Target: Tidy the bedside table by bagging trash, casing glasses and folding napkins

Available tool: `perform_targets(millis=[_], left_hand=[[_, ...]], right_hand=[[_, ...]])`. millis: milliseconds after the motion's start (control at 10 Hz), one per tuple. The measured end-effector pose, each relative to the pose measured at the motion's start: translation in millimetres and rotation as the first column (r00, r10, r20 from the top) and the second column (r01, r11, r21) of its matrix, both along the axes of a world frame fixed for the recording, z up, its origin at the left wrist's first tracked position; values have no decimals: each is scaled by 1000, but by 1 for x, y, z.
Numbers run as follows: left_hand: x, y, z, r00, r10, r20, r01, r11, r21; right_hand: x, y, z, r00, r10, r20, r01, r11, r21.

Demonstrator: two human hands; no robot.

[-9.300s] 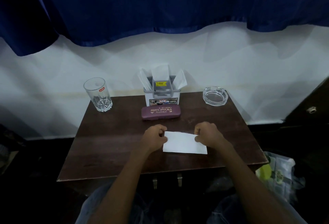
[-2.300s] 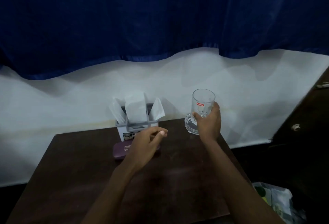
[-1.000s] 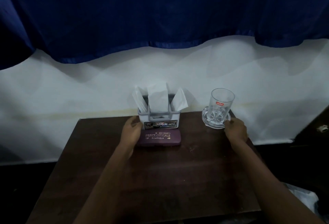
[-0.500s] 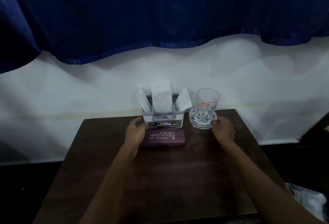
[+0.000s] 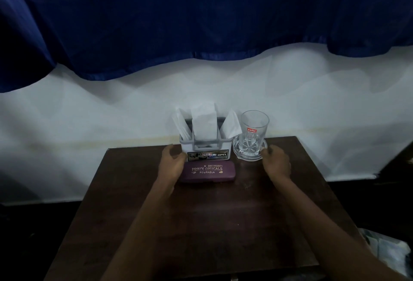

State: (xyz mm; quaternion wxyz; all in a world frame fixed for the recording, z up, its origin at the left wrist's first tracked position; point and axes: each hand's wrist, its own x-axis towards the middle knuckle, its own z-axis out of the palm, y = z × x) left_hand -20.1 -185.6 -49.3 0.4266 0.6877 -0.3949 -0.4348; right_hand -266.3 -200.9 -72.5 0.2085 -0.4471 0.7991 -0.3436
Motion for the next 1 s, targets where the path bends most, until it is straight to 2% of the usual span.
perform_targets(millis=[100, 200, 300, 400, 600, 700, 800, 900, 1000], left_hand=[[8, 4, 1, 988, -55, 146, 39, 993, 112], [16, 9, 2, 934, -239, 265, 161, 945, 284], [14, 11, 0, 884, -347, 313, 258, 921, 293], [10, 11, -2, 871, -337, 359, 261, 934, 244], [11, 12, -6, 846, -341, 410, 260, 935, 242], [11, 12, -5, 848, -333, 412, 250, 937, 242], [1, 25, 2, 804, -256, 536, 176, 964, 197], [-13, 48, 17, 798, -32, 602, 61, 998, -27], [-25, 78, 25, 770, 48, 637, 107, 973, -204]], right_hand=[[7, 11, 7, 991, -122, 53, 125, 991, -42], [16, 18, 7, 996, -27, 86, 31, 998, -48], [35, 21, 7, 959, 206, 197, -203, 979, -37], [51, 22, 7, 928, 318, 196, -330, 943, 31], [48, 22, 3, 928, 331, 174, -346, 936, 63], [49, 25, 7, 933, 315, 175, -324, 945, 28], [53, 33, 12, 962, 240, 131, -237, 971, -37], [57, 51, 25, 977, 193, -88, -201, 975, -97], [64, 78, 21, 934, 213, -287, -276, 940, -201]])
